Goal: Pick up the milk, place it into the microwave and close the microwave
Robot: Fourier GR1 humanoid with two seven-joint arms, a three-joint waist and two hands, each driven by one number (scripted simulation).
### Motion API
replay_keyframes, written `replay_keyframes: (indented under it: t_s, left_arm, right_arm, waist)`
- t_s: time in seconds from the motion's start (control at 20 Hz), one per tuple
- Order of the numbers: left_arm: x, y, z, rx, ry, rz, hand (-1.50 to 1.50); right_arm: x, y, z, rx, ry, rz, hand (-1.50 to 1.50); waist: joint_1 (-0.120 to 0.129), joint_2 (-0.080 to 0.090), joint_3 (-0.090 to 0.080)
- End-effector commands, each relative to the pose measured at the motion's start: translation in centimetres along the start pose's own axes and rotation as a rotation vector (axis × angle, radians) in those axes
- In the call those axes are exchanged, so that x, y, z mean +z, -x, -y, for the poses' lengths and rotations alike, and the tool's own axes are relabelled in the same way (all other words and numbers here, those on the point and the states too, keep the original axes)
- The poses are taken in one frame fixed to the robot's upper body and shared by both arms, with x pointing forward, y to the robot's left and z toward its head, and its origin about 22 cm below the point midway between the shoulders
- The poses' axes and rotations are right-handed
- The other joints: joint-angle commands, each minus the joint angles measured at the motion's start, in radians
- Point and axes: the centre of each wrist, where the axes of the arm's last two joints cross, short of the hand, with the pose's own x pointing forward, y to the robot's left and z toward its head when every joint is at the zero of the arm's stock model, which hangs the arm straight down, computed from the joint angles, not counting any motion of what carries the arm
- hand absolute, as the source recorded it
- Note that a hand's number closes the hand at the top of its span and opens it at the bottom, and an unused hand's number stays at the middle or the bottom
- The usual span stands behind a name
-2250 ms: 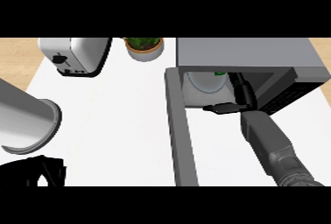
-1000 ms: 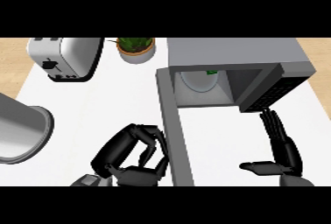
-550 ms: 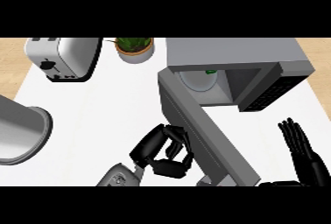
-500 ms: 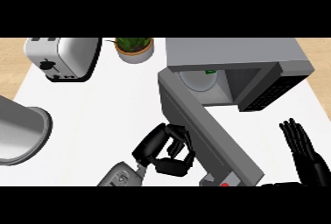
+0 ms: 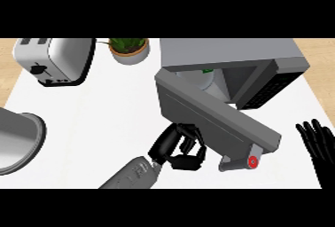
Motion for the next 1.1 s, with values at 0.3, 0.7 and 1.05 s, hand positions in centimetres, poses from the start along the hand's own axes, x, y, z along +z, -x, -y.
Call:
replay_keyframes:
  t_s: [0.3,0.7,1.05]
  left_arm:
    - [-2.7,-1.4,0.9,0.061,-0.047,0.021,1.50]
    - [-4.8,-3.3,0.2,0.082,-0.259,0.064,1.50]
    - [-7.3,-5.2,-0.9,0.091,-0.401,0.037,-1.50]
  right_arm:
    - [-2.3,-3.4,-0.2,-0.058,-0.123,0.058,-1.50]
    - [-4.7,-6.0,0.0,-0.017,-0.233,0.073,-1.50]
    - [-6.6,-7.6,1.6,0.023,-0.234,0.123,-1.50]
  waist:
    - [-0.065,0.017,-0.002]
    - [-0.117,0.025,-0.004]
    - [-0.143,0.038,-0.001]
